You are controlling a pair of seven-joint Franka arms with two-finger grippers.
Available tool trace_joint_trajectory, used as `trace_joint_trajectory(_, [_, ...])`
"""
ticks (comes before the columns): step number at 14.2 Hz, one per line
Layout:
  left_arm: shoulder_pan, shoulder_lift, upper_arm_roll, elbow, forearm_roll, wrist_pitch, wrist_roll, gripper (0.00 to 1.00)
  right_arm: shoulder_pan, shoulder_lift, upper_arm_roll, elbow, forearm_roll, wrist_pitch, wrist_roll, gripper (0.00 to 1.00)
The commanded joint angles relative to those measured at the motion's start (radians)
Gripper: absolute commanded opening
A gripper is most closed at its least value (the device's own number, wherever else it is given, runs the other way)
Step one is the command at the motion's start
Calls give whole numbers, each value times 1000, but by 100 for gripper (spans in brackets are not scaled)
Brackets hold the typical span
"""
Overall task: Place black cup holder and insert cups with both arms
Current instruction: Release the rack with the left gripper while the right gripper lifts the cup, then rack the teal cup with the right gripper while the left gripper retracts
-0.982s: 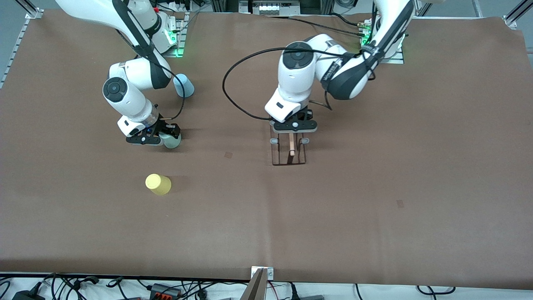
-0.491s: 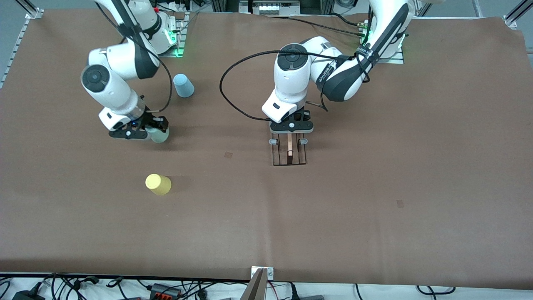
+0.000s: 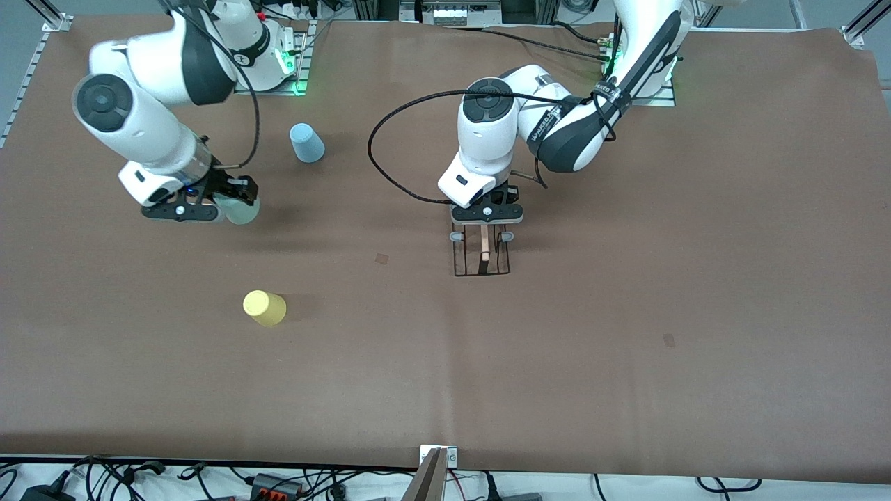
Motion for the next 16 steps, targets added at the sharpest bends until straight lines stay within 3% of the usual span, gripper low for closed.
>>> trace_joint_trajectory(1, [-18,-3,5,28,29,-25,-11,92,1,9,5,85,-10,-125,-25,22])
trace_joint_trajectory(2, [-8,-14,3,28,31,-26,-7,100,1,11,4,93,-11,-125,-26,22])
trace_joint_trajectory(4, [8,-64,6,31,29,-87,37,100,1,20,5,93,-8,-117,-14,22])
trace_joint_trajectory(7, [57,-103,2,155,19,-332,230,100,18,21,8,93,5,-105,7,22])
trace_joint_trajectory(10, [123,-104,0,279,12,-549,428,100,93,32,25,99,34,-67,180,22])
trace_joint_trajectory(12, [187,-113,-3,321,2,-604,569,100,152,55,50,139,86,-52,338,22])
trace_joint_trajectory(16, [359,-156,2,350,-109,-686,786,100,278,139,87,227,91,-3,630,22])
